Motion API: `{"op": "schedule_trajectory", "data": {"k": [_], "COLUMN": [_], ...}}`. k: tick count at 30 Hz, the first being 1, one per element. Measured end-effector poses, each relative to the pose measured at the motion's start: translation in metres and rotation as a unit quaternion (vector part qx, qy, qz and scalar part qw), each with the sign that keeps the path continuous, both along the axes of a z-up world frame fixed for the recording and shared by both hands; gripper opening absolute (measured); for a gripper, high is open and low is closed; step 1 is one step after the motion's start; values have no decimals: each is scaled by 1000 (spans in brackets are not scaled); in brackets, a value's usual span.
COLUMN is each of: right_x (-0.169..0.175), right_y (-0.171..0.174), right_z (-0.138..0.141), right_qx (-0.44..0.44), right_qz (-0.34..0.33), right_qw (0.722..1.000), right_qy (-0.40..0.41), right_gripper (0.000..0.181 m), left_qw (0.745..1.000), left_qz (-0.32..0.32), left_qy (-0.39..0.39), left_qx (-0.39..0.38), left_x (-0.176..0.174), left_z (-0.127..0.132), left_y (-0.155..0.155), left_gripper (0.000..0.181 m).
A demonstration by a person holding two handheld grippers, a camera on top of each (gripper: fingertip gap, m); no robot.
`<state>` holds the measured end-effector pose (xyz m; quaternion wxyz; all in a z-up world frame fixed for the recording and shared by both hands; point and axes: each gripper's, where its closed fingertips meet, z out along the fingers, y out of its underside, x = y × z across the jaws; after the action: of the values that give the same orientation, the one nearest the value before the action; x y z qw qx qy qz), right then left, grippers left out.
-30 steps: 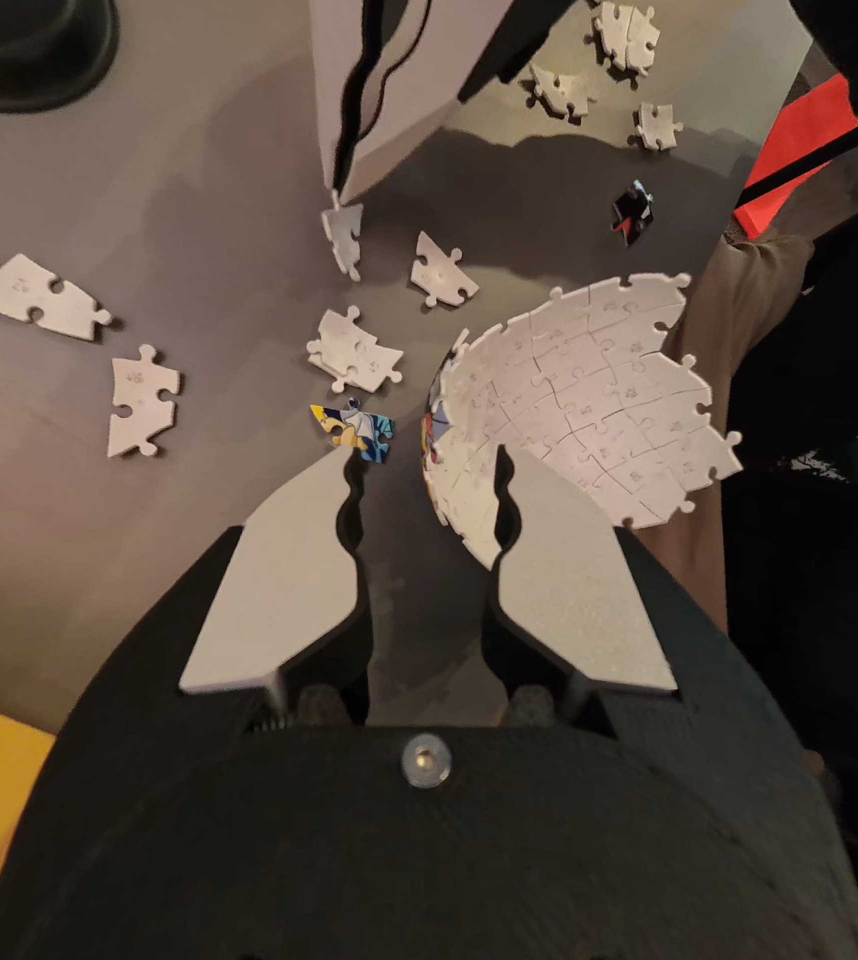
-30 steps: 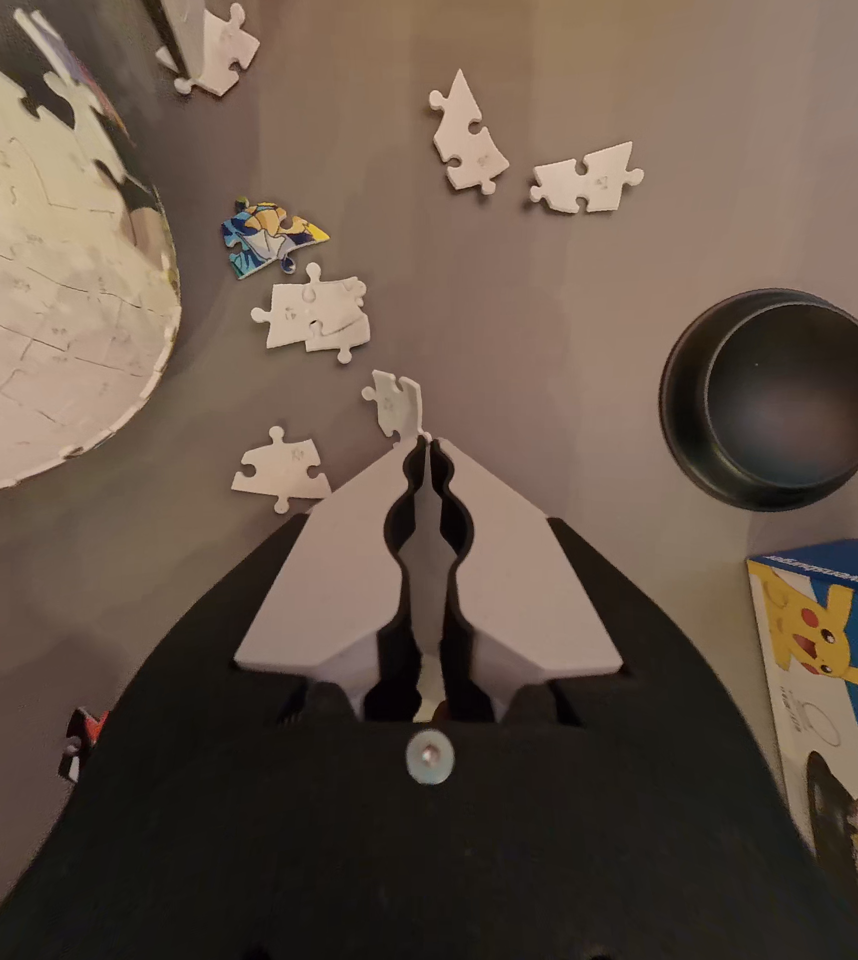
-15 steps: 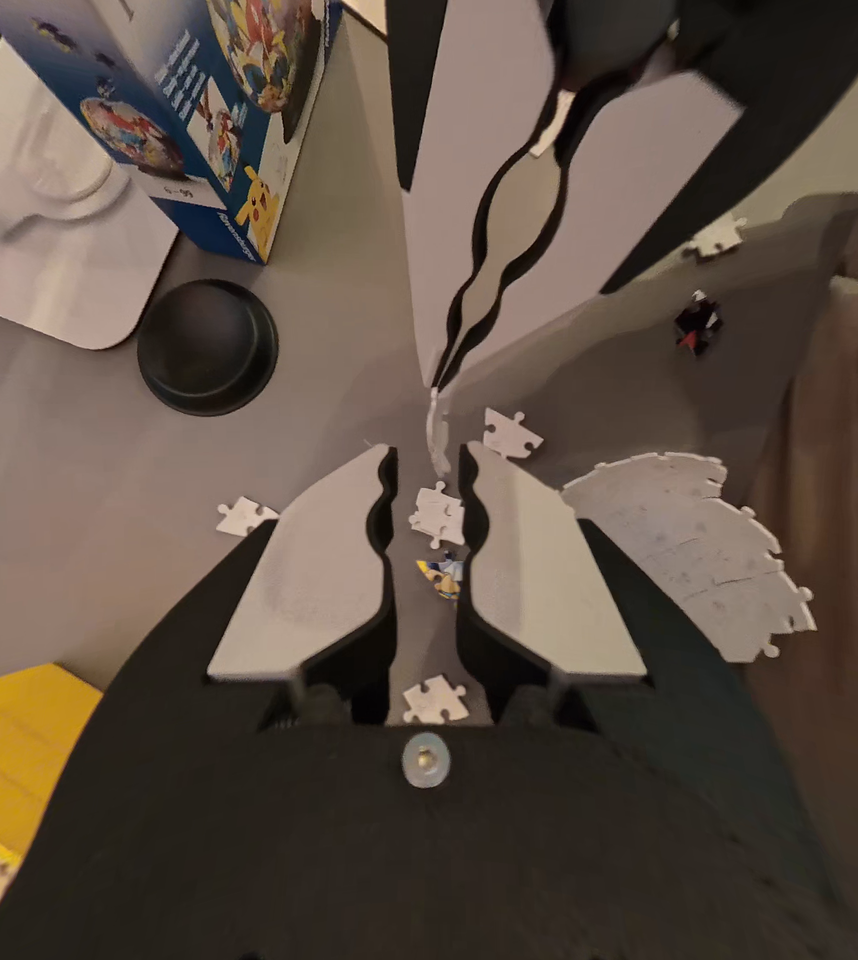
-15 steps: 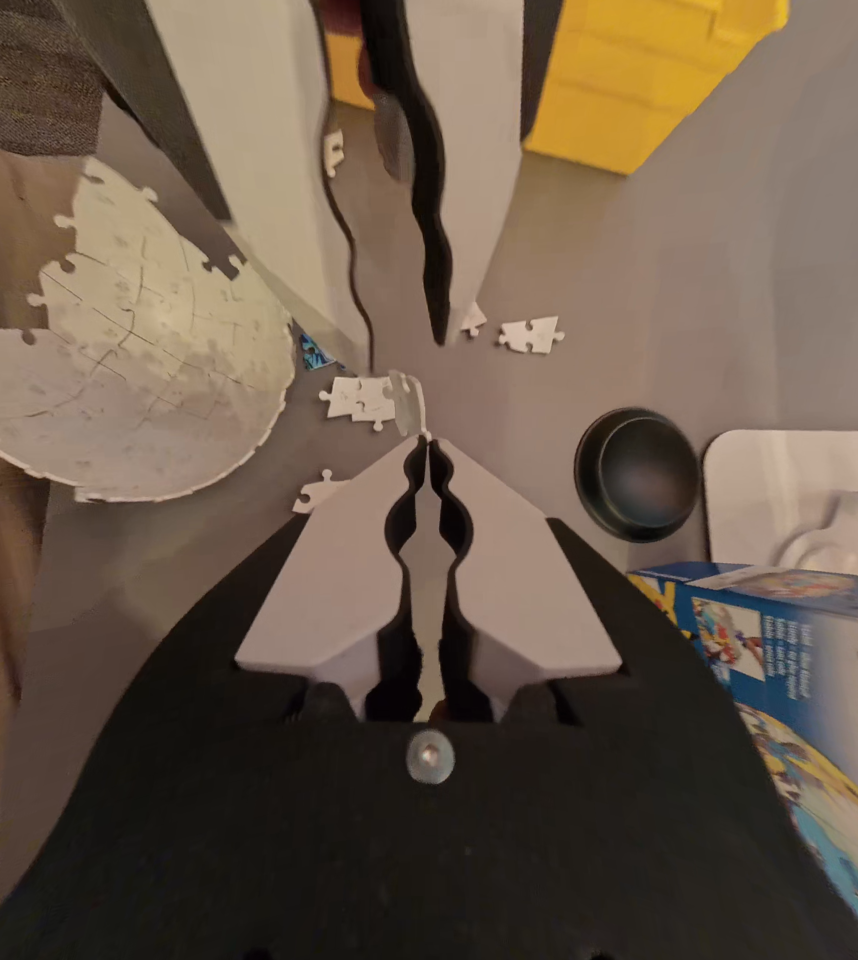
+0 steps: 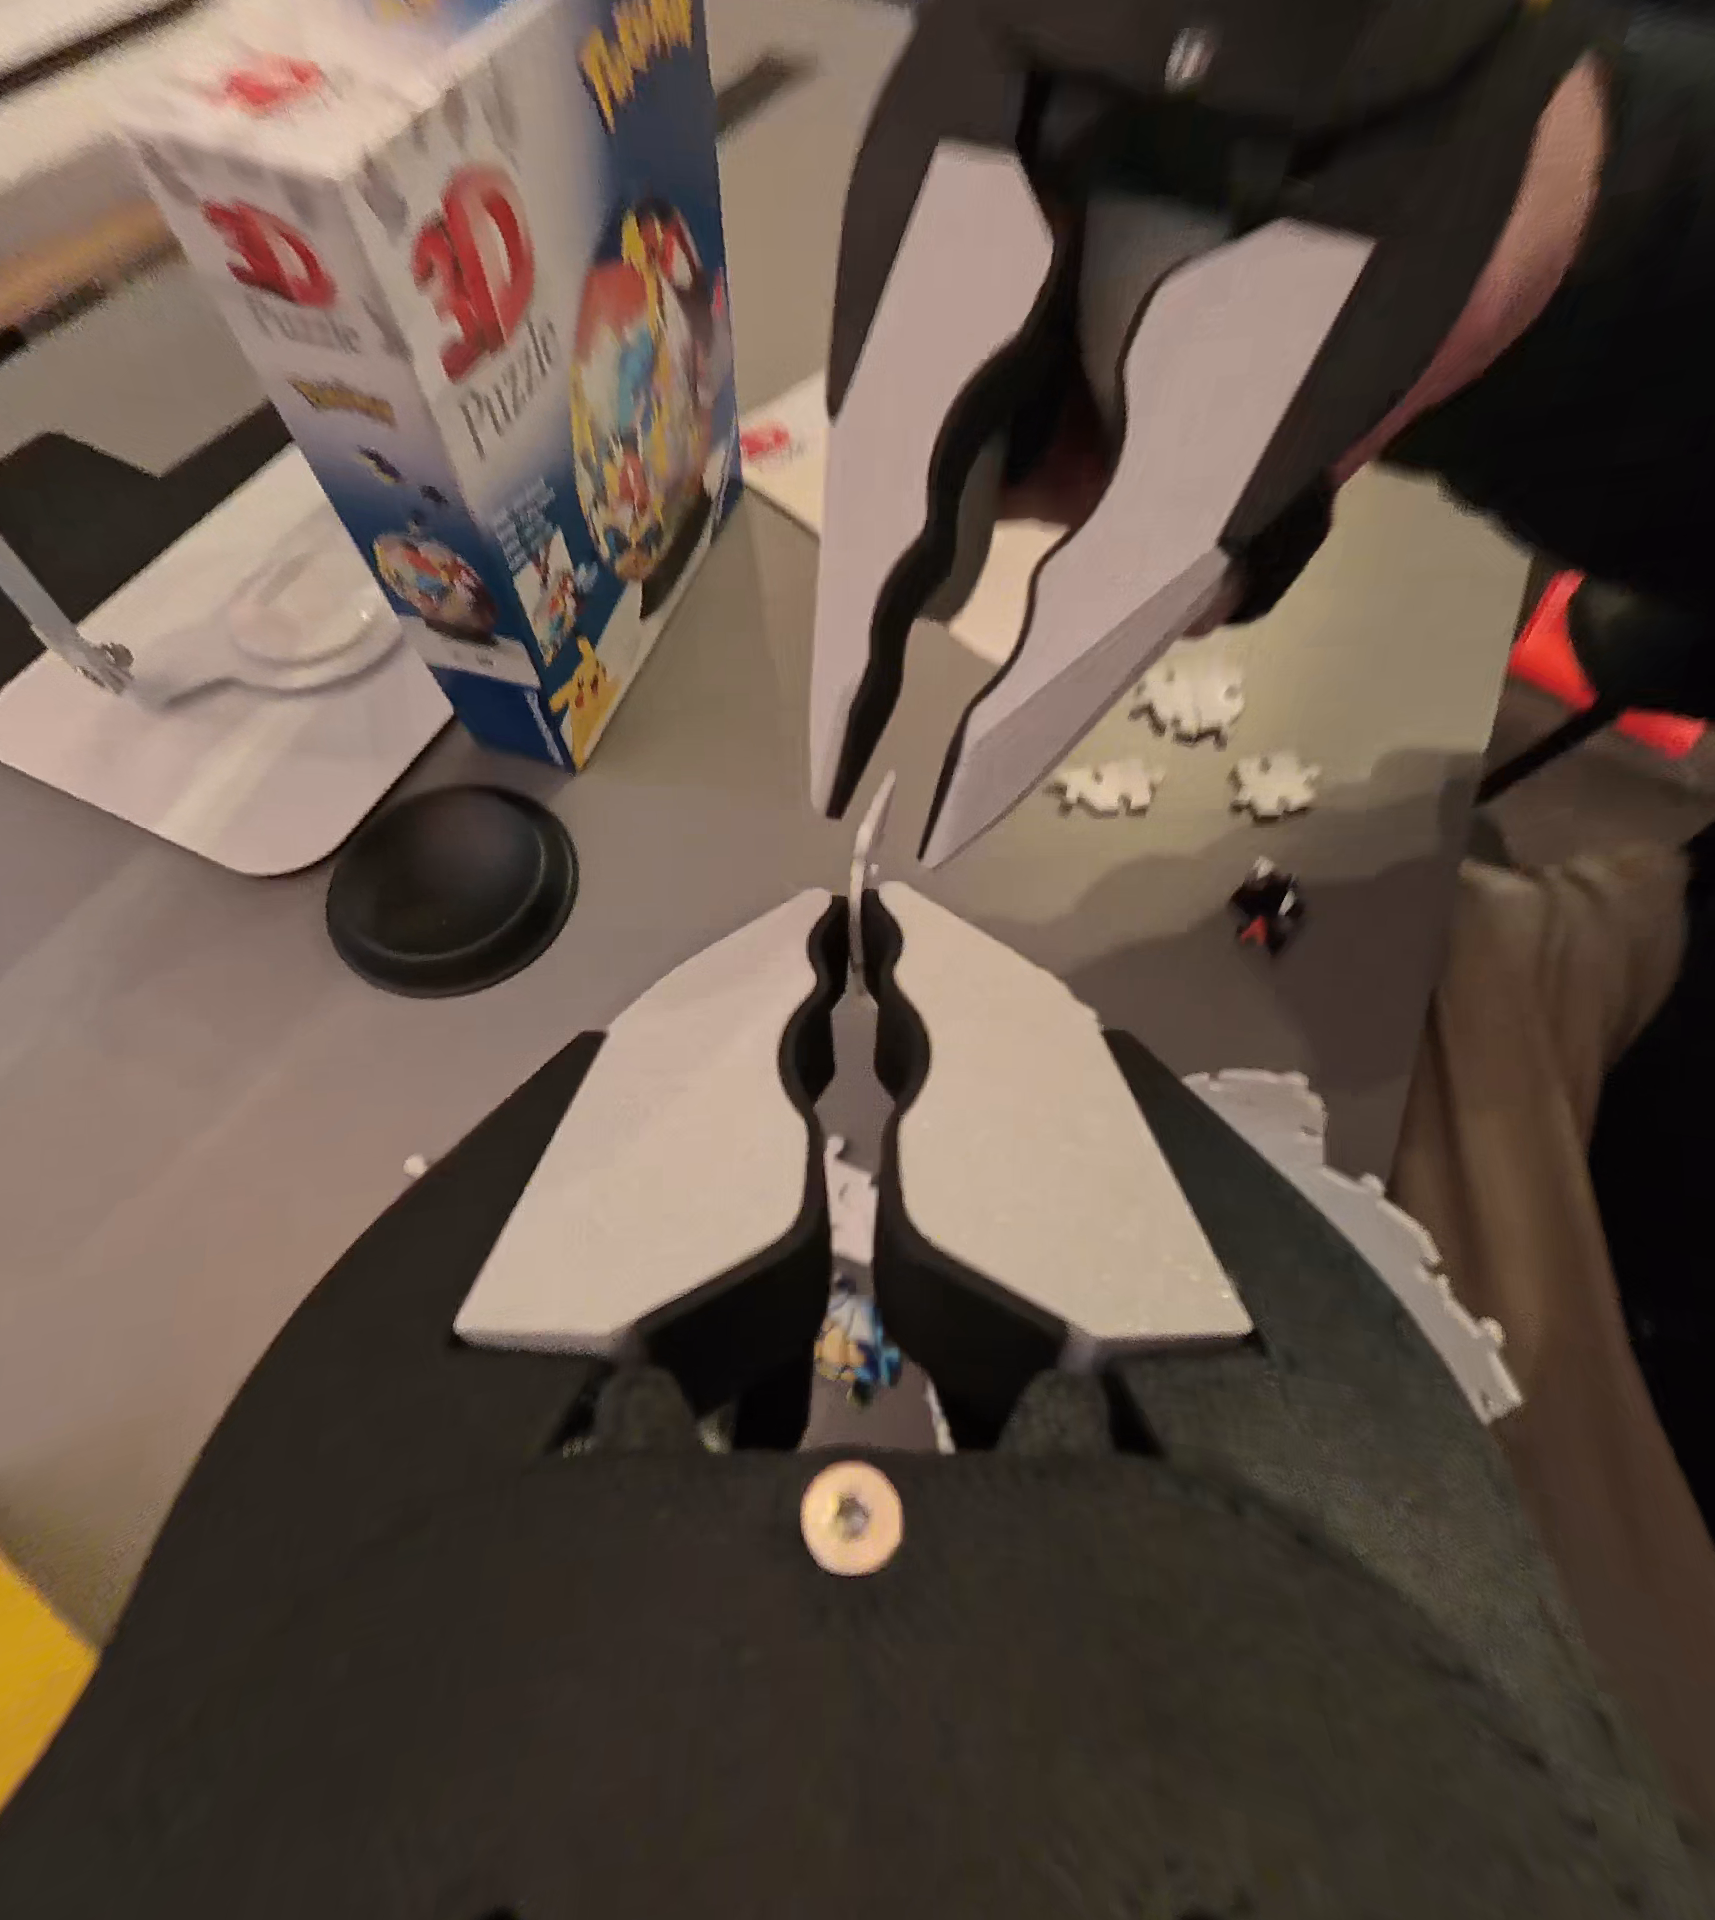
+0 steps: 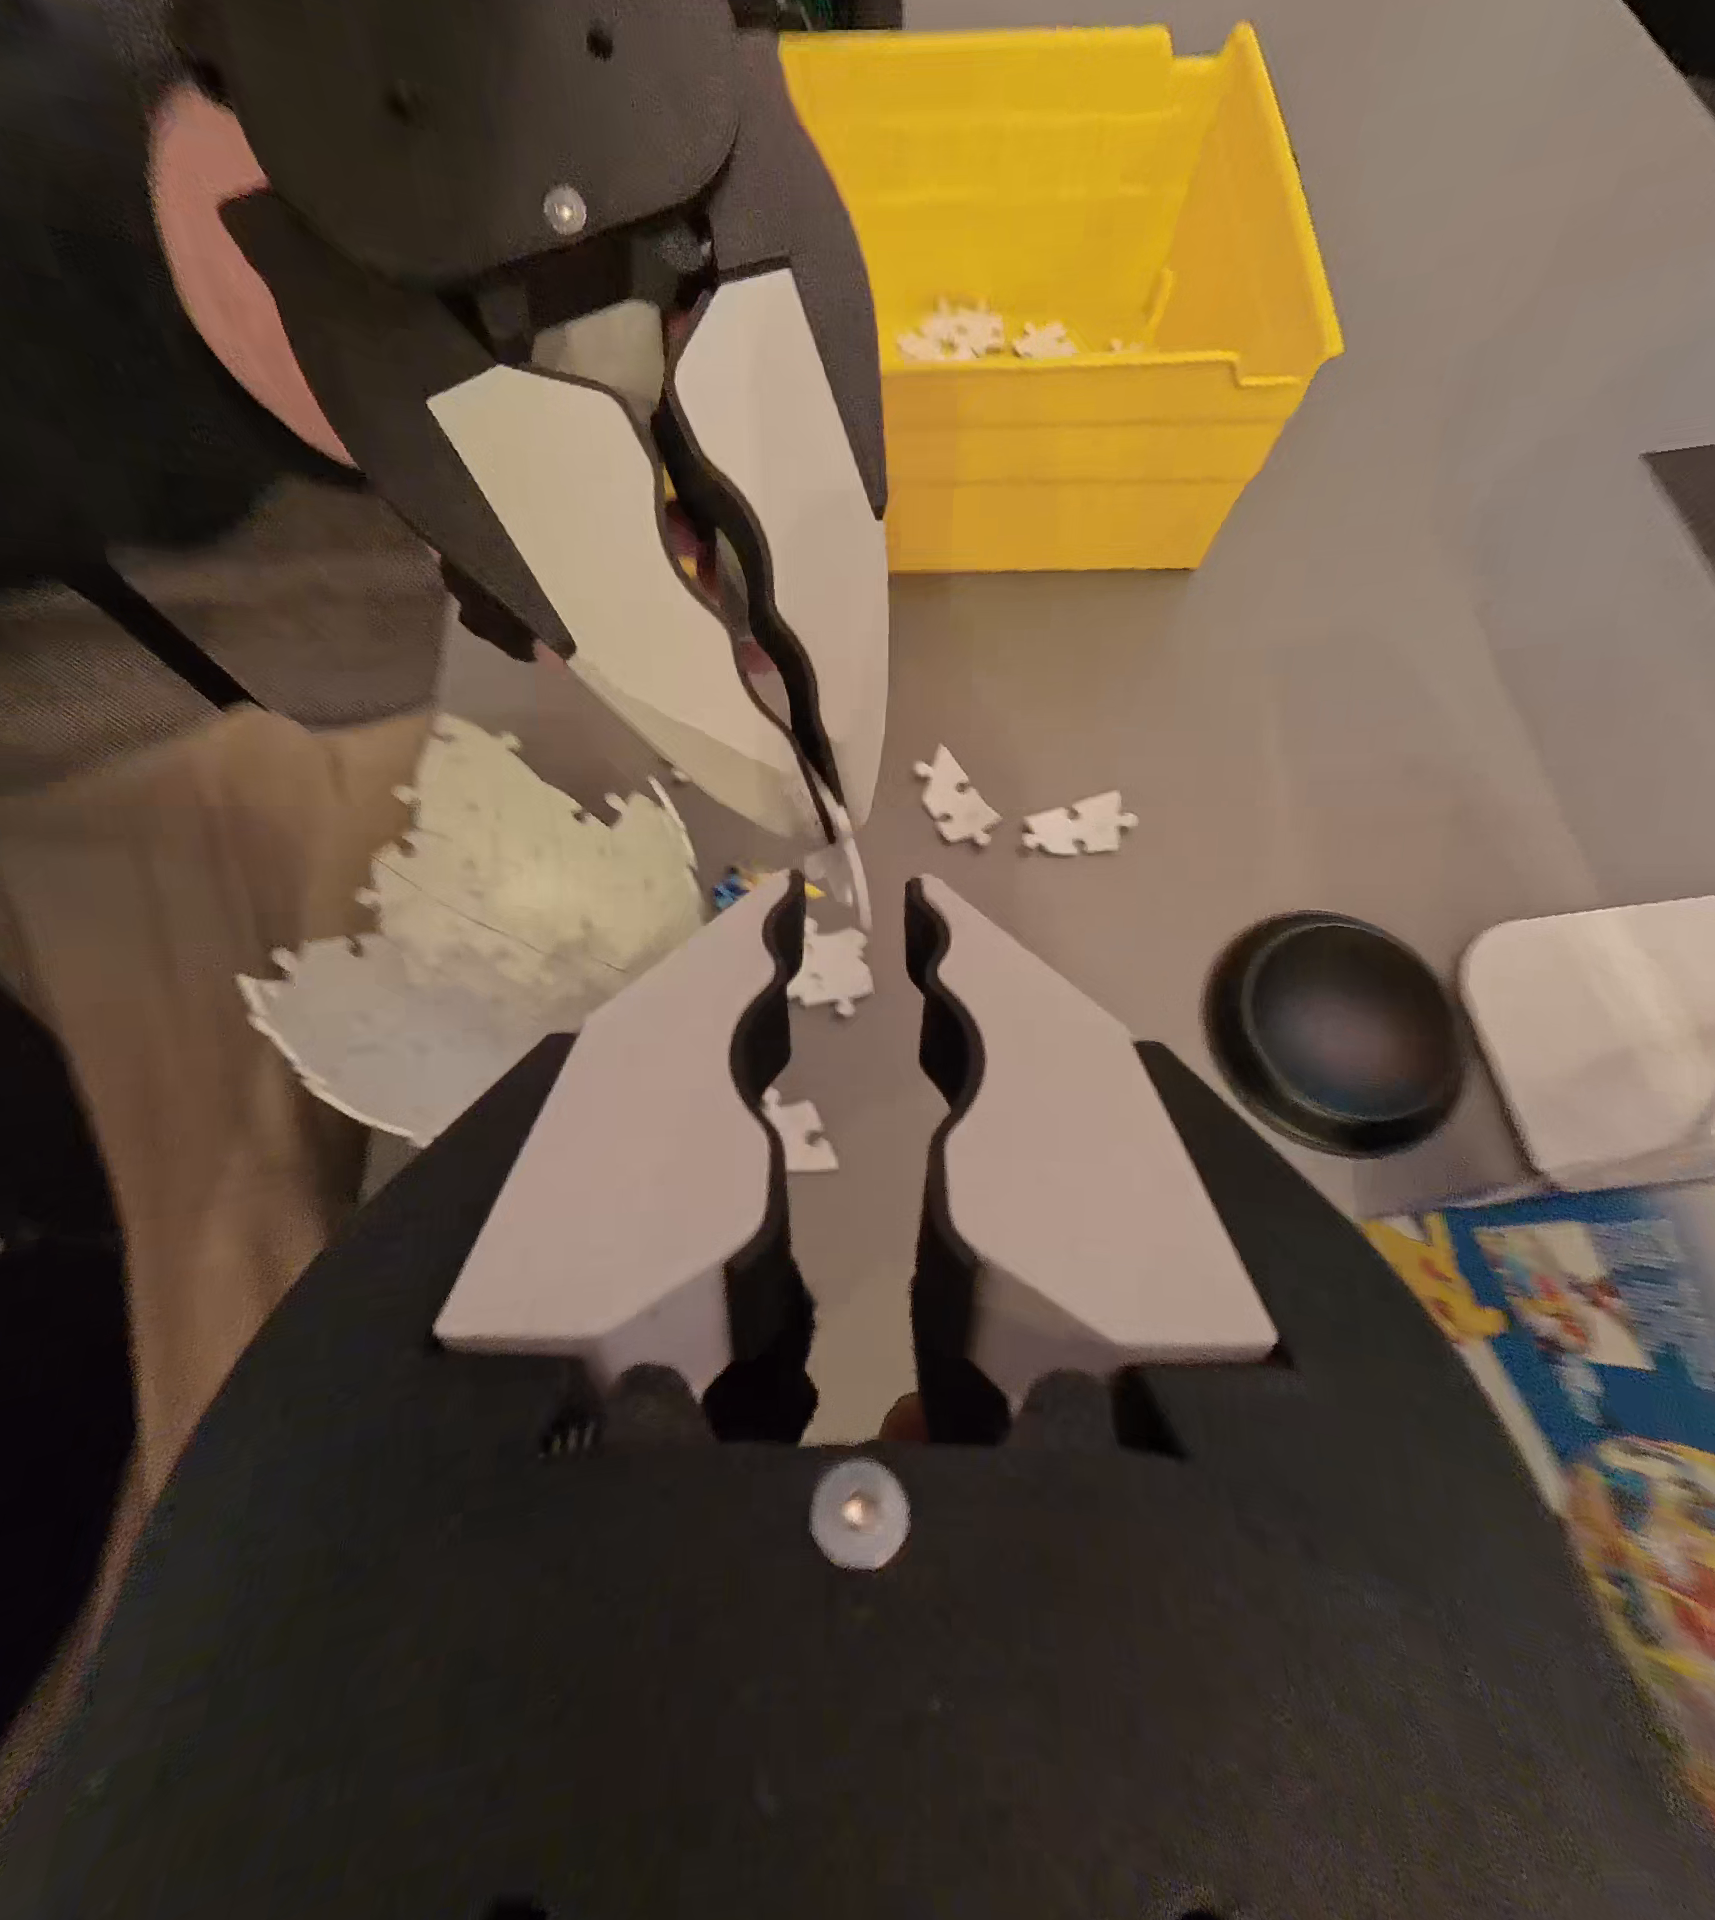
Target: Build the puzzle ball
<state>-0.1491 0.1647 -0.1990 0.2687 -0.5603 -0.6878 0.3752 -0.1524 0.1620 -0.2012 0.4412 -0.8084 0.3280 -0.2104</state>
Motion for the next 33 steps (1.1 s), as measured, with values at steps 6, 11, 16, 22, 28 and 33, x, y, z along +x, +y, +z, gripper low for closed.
{"op": "schedule_trajectory", "data": {"k": [6, 11, 16, 22, 28, 33], "right_x": [-3, -7, -12, -9, 7, 15], "right_y": [-12, -17, -22, -27, -21, -37], "right_z": [11, 25, 29, 20, -19, -49], "right_qx": [-142, -200, -213, -188, -90, -38], "right_qz": [-4, -9, -13, -5, -13, 13], "right_qw": [988, 973, 969, 978, 995, 992], "right_qy": [69, 115, 126, 92, -30, -120], "right_gripper": [6, 0, 3, 0, 0, 0], "left_qw": [991, 981, 978, 981, 1000, 991], "left_qz": [12, 12, 10, -1, -13, -48], "left_qy": [-126, -186, -203, -192, -25, 86], "left_qx": [40, 49, 51, 31, -7, -89], "left_x": [-1, -3, -2, -3, -20, -23], "left_z": [24, 33, 31, 22, -13, -60], "left_y": [-6, -11, -14, -20, -30, -43], "left_gripper": [2, 2, 2, 9, 40, 49]}}
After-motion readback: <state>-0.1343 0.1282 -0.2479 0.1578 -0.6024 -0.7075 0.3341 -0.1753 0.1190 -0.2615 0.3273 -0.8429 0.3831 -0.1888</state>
